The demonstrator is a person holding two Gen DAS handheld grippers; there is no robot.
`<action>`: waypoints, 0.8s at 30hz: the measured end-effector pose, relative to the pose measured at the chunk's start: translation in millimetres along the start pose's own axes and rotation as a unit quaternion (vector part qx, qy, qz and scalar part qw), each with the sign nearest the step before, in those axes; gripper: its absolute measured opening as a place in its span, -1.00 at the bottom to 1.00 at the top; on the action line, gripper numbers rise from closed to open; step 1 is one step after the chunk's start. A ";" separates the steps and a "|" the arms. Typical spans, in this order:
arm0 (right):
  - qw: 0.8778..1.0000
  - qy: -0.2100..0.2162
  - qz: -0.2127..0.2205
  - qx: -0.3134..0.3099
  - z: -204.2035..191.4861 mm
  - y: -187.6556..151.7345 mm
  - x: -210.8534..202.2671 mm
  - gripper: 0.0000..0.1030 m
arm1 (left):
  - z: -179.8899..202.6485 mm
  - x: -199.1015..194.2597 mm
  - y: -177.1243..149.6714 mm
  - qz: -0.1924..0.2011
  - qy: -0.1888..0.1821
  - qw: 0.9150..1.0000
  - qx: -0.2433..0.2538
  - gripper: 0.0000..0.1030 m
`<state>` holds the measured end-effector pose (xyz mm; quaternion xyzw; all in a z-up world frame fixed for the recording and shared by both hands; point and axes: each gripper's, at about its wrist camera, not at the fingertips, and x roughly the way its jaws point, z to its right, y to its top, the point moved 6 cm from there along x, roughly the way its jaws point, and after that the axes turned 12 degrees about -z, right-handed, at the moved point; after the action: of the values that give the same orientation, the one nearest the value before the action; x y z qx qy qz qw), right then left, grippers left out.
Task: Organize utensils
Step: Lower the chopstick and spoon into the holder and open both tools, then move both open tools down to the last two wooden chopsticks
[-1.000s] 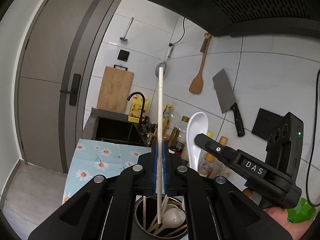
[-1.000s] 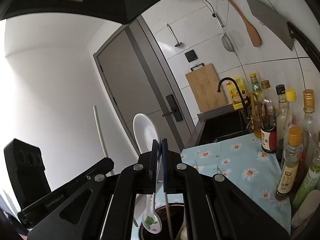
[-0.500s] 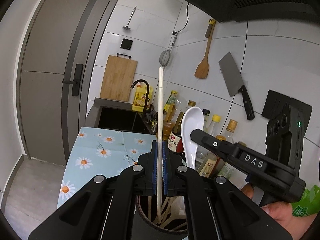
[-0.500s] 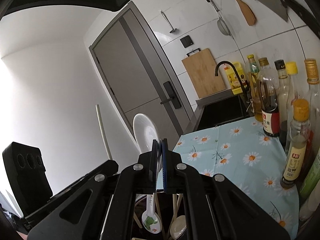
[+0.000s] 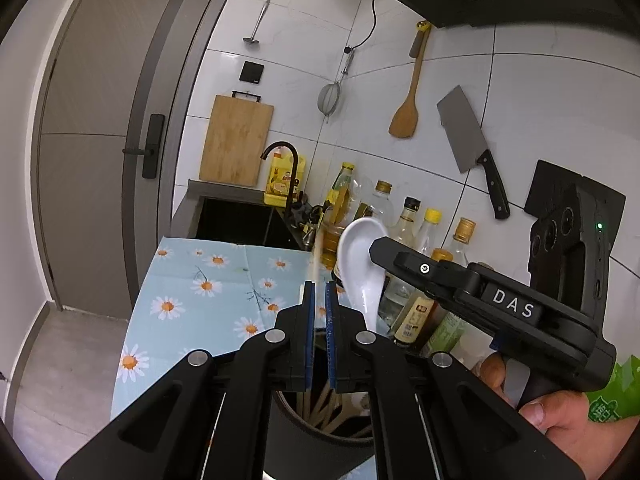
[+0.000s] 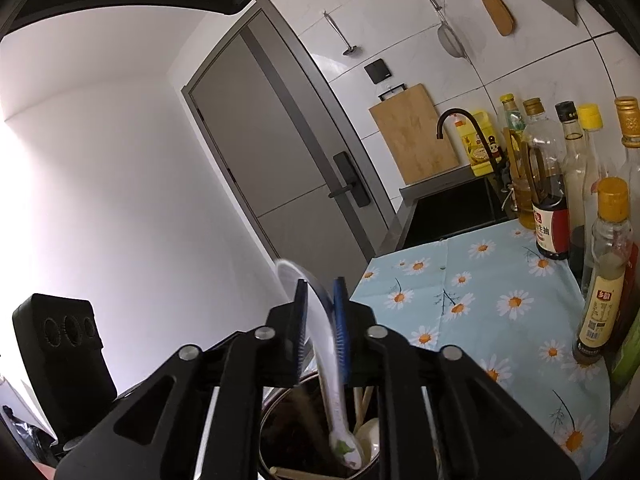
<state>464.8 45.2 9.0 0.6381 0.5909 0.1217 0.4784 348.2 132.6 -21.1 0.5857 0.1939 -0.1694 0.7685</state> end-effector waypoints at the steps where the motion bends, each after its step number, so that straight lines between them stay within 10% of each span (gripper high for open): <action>1: 1.000 0.001 0.000 0.000 -0.4 -0.9 -1.0 -0.67 | 0.1 -0.2 -1.4 -0.002 -0.002 1.000 -0.001 -0.91; 24: 1.000 0.005 0.022 -0.007 -26.1 3.3 -64.1 -0.47 | 2.9 -58.4 -12.1 0.010 -0.004 1.000 -0.018 -0.65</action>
<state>430.6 2.1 51.2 0.6470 0.5784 0.1397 0.4767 291.9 128.6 -1.5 0.5729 0.1880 -0.1599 0.7816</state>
